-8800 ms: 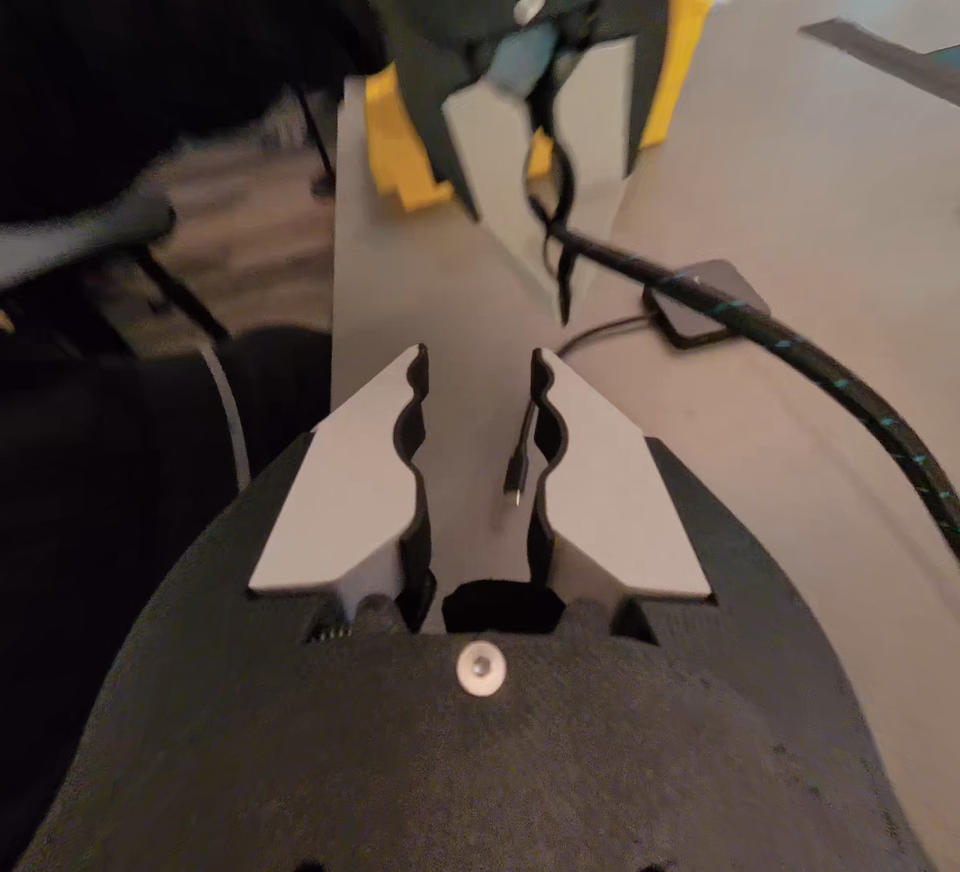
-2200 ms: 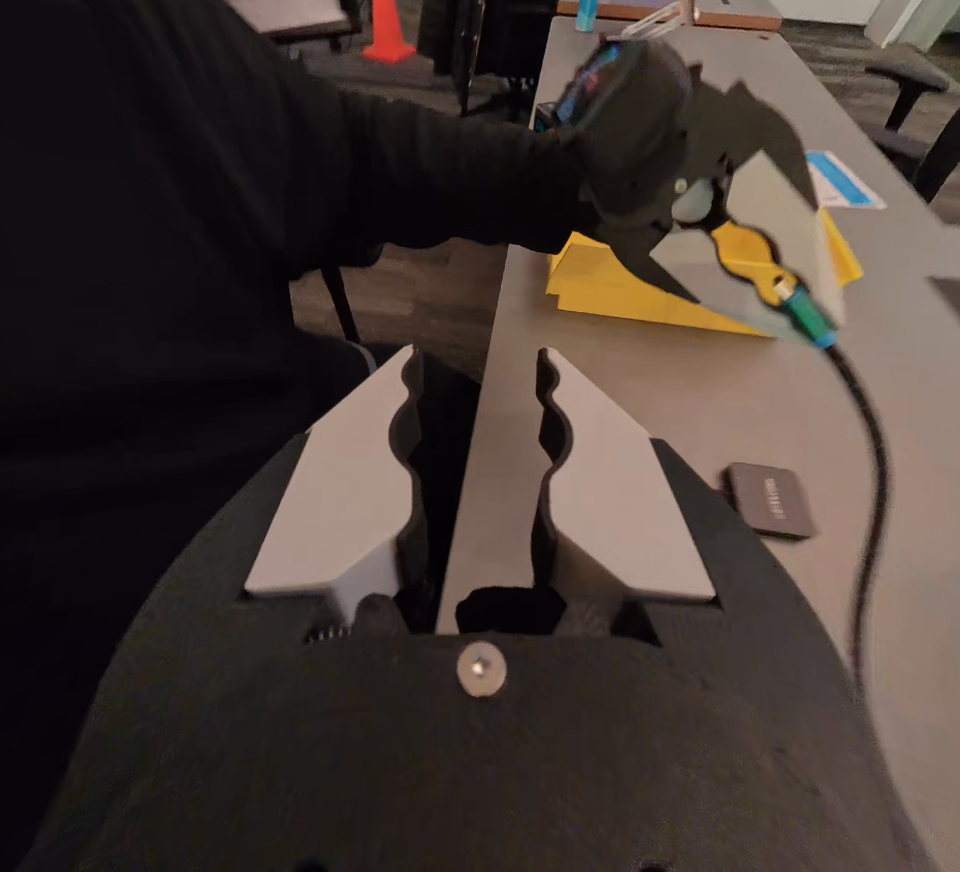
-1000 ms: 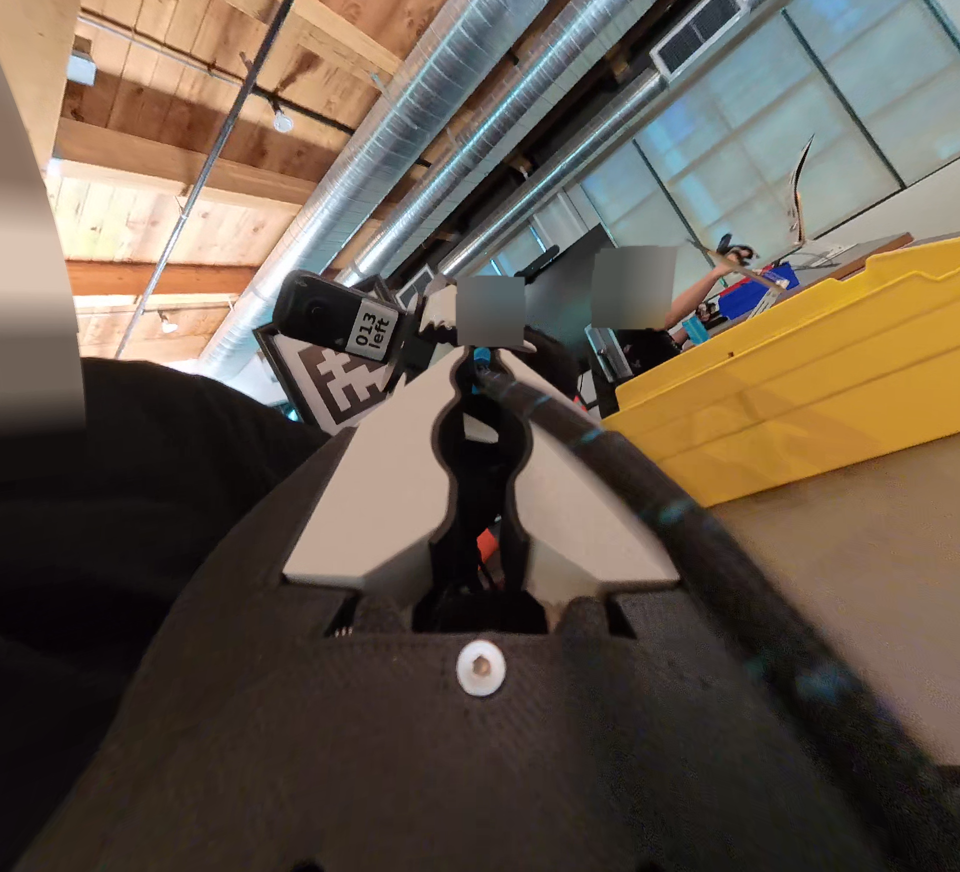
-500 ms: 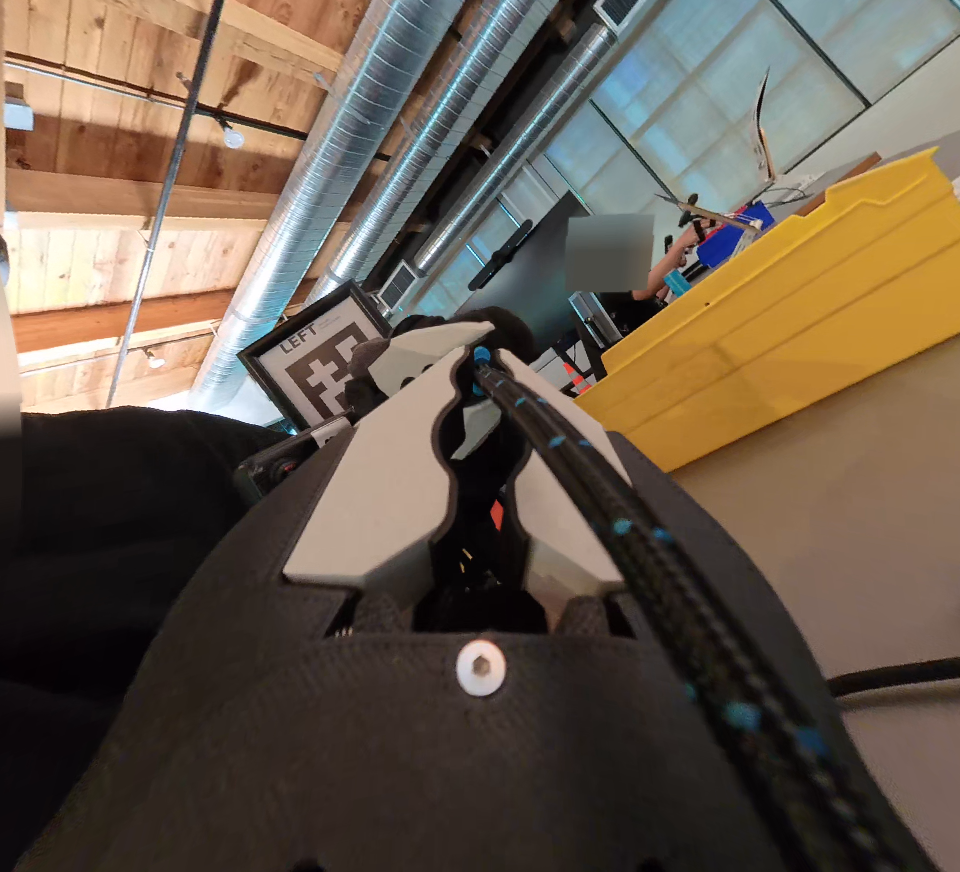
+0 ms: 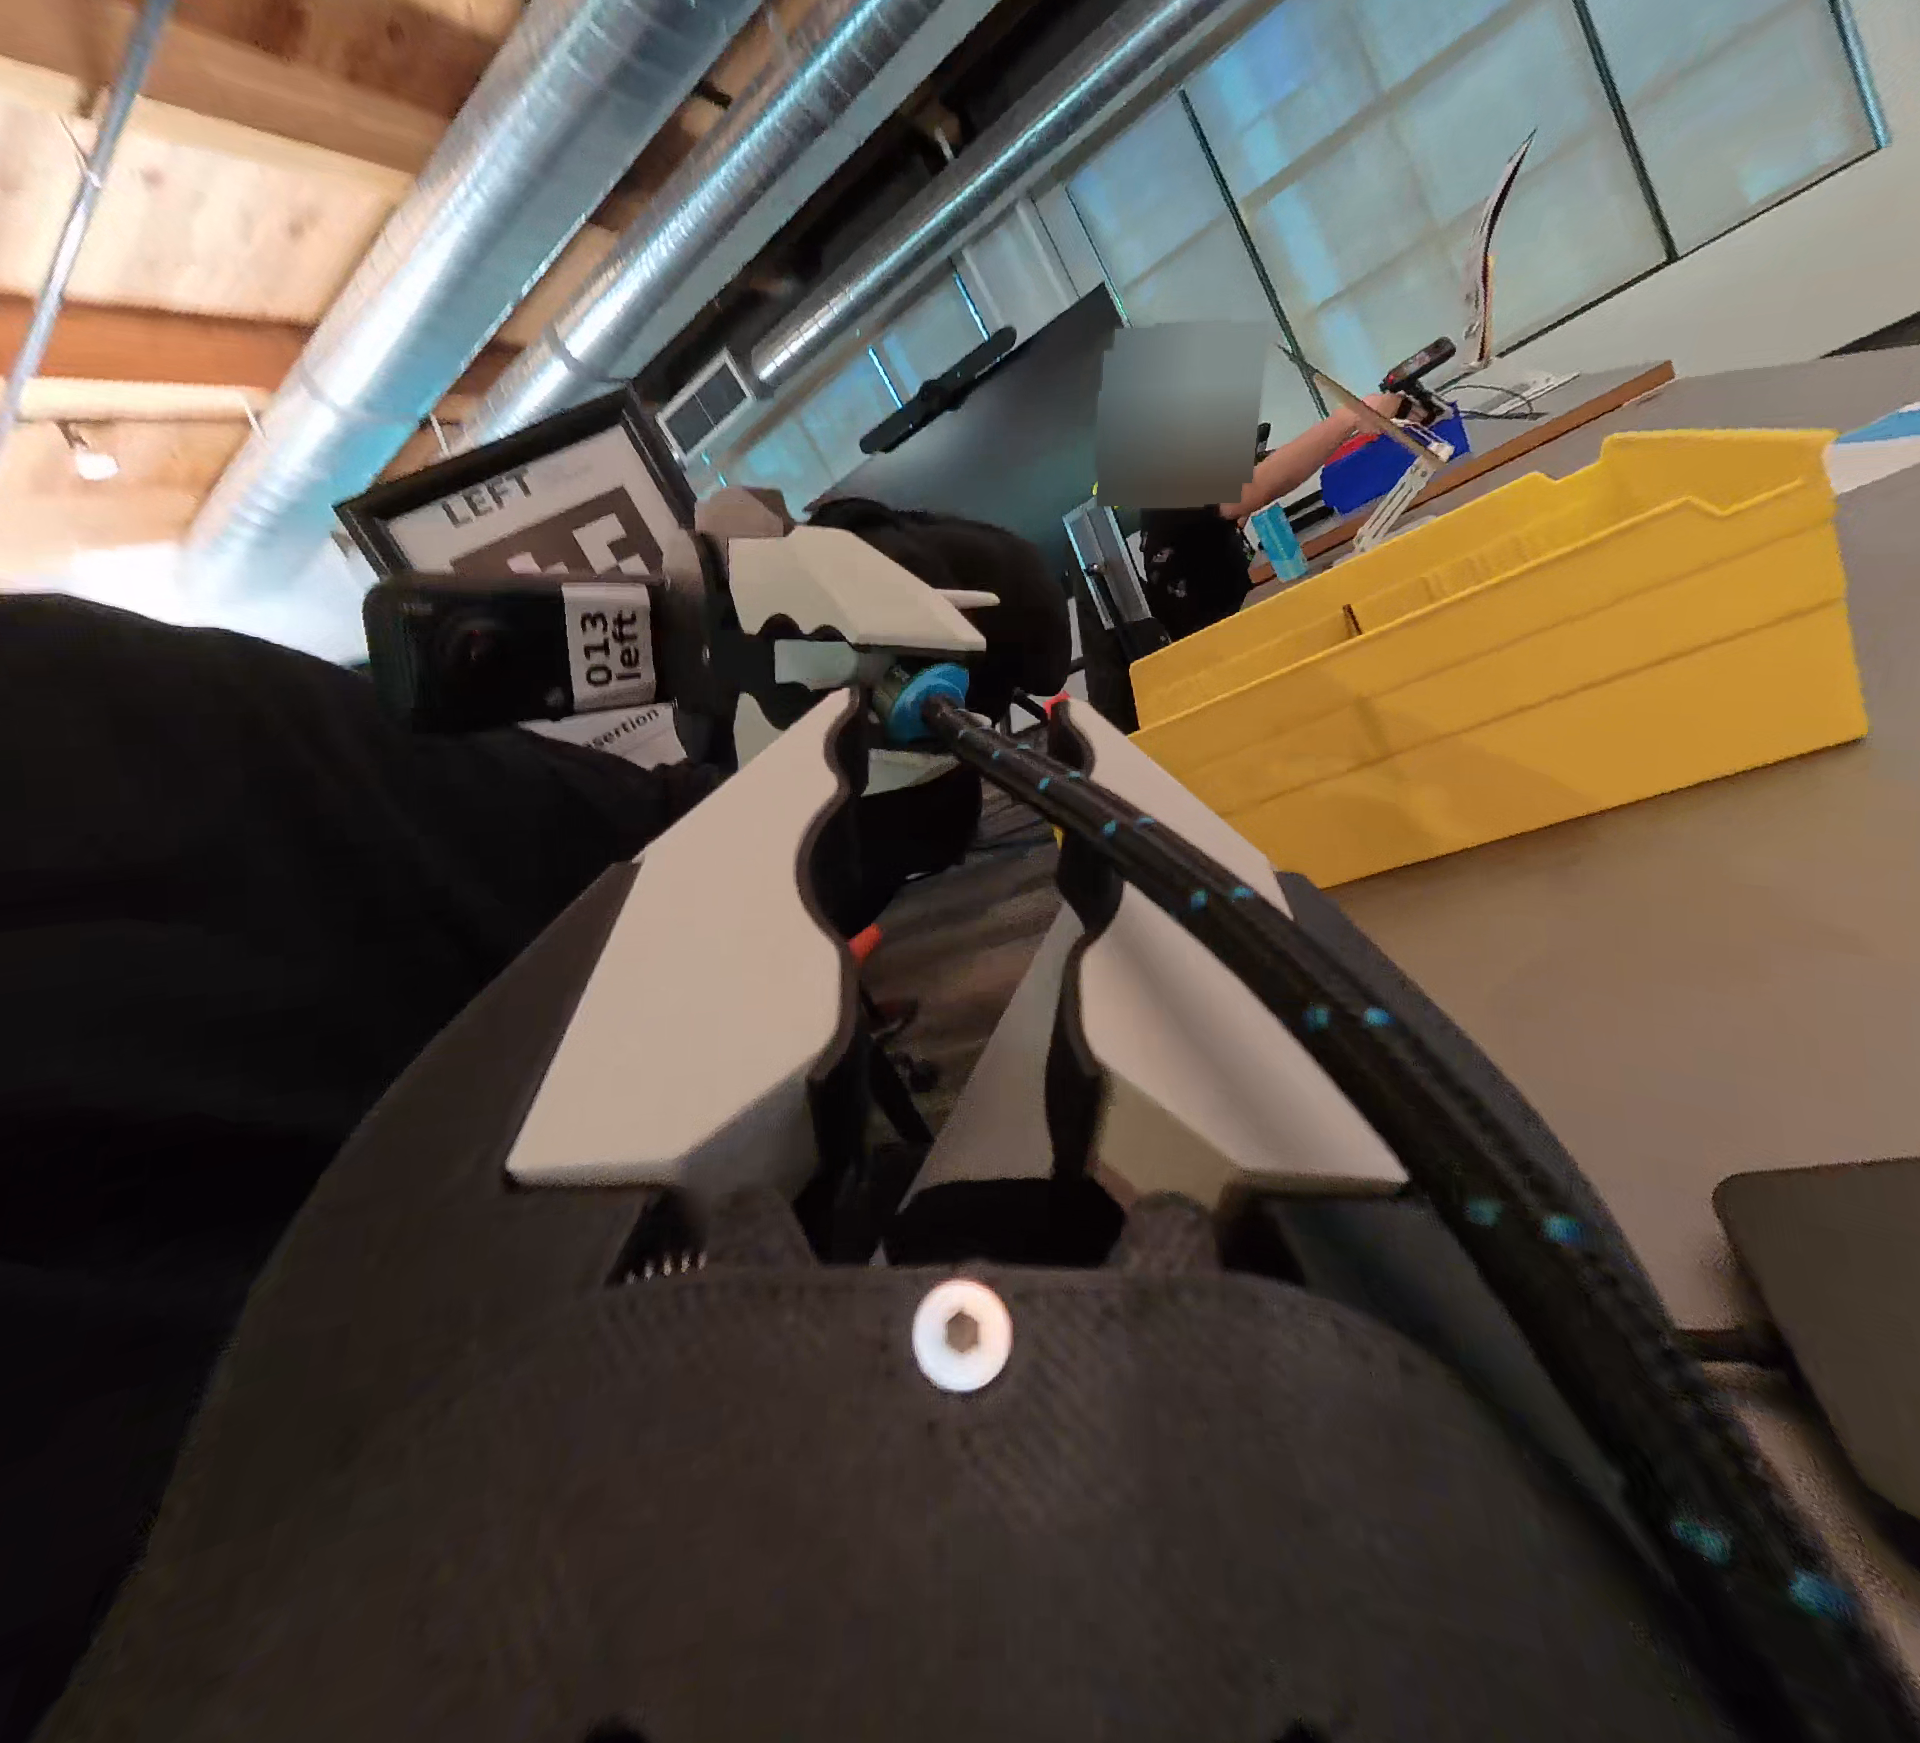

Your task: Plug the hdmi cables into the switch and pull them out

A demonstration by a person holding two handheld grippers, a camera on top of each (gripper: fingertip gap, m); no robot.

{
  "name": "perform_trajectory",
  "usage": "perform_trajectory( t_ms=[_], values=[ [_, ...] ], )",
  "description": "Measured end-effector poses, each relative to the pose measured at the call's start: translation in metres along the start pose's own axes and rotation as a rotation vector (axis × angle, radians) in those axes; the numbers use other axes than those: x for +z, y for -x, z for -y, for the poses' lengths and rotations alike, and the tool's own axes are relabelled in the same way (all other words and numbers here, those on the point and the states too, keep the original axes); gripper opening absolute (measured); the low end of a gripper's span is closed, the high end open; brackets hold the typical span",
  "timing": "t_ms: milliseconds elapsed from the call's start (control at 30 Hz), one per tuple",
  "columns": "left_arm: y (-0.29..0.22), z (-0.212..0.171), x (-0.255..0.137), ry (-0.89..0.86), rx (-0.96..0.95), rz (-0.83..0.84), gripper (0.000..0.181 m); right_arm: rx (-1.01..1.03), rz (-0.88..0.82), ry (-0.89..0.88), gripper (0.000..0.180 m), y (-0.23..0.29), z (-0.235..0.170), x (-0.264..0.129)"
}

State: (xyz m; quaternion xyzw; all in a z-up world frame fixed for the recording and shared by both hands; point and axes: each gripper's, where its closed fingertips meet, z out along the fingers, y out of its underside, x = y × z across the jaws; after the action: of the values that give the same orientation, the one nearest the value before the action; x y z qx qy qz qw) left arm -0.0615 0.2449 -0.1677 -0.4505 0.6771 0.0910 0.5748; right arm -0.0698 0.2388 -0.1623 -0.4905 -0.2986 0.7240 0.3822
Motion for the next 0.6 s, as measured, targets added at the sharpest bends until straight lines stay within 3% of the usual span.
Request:
perform_trajectory(
  t_ms=[233, 500, 600],
  values=[
    [-0.003, 0.018, -0.002, -0.080, -0.046, -0.098, 0.013, -0.089, 0.110, 0.070, 0.025, 0.020, -0.005, 0.008],
    [-0.003, 0.033, -0.013, -0.188, -0.223, -0.249, 0.014, -0.117, 0.196, 0.101, 0.019, 0.039, -0.002, 0.010],
    [0.003, 0.033, -0.014, -0.216, -0.319, -0.260, 0.015, -0.160, 0.155, 0.100, 0.020, 0.039, 0.003, 0.013]
  ],
)
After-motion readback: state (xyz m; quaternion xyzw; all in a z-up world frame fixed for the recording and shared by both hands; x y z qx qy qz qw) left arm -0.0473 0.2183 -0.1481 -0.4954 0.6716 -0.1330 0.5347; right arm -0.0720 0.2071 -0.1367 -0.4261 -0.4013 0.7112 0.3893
